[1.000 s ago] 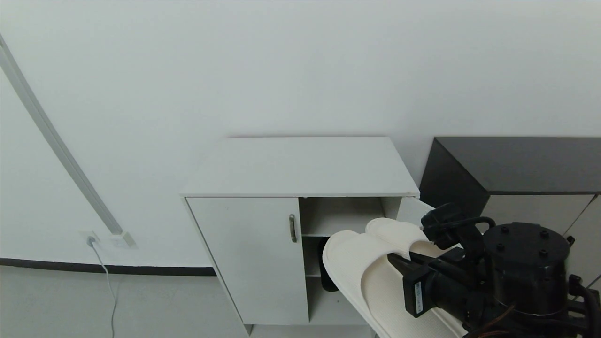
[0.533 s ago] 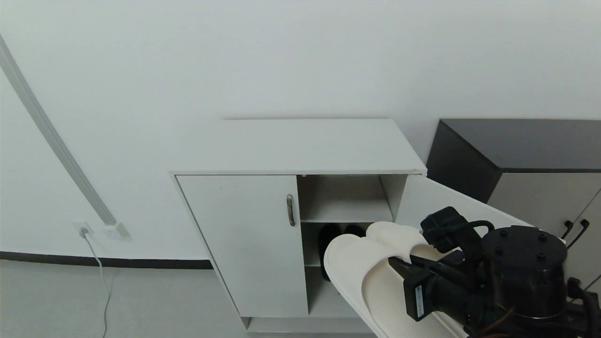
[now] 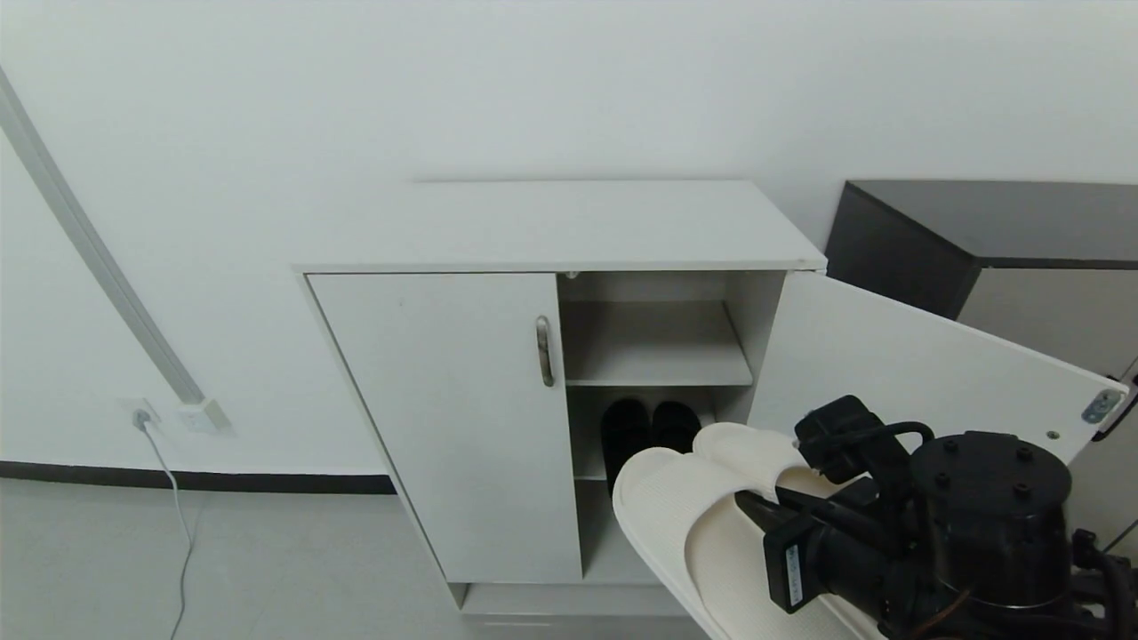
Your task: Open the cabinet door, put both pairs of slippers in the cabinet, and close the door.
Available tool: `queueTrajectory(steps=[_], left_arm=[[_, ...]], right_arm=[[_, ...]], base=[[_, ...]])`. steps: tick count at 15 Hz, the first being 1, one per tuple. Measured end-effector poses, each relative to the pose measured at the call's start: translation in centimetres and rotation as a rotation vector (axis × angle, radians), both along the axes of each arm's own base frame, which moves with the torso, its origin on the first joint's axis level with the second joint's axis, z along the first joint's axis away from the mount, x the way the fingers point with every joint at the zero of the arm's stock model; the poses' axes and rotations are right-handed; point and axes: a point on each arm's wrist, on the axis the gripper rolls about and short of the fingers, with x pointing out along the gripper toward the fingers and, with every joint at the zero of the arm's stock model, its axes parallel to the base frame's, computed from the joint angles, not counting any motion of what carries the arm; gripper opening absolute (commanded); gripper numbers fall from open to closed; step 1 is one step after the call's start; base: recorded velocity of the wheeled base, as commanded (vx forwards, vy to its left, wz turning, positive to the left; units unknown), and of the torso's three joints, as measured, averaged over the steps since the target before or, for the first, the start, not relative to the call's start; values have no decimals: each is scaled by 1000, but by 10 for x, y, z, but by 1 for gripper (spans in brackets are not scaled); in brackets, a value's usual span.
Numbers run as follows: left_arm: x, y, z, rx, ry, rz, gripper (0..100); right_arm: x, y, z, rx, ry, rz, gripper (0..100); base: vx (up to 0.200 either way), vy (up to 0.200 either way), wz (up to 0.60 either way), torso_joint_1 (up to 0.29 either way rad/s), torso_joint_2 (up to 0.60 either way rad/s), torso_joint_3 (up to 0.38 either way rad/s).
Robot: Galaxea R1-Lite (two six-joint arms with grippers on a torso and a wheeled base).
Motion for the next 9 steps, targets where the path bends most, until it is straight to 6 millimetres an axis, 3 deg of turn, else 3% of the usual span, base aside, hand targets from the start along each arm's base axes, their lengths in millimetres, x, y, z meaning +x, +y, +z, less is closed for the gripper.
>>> queueTrajectory(steps=[9], left_arm=[[0, 0, 0, 0, 0, 0, 0]], right_arm=[[-1, 2, -3, -2, 4, 8, 0]], base=[[0, 0, 0, -118, 461, 345]])
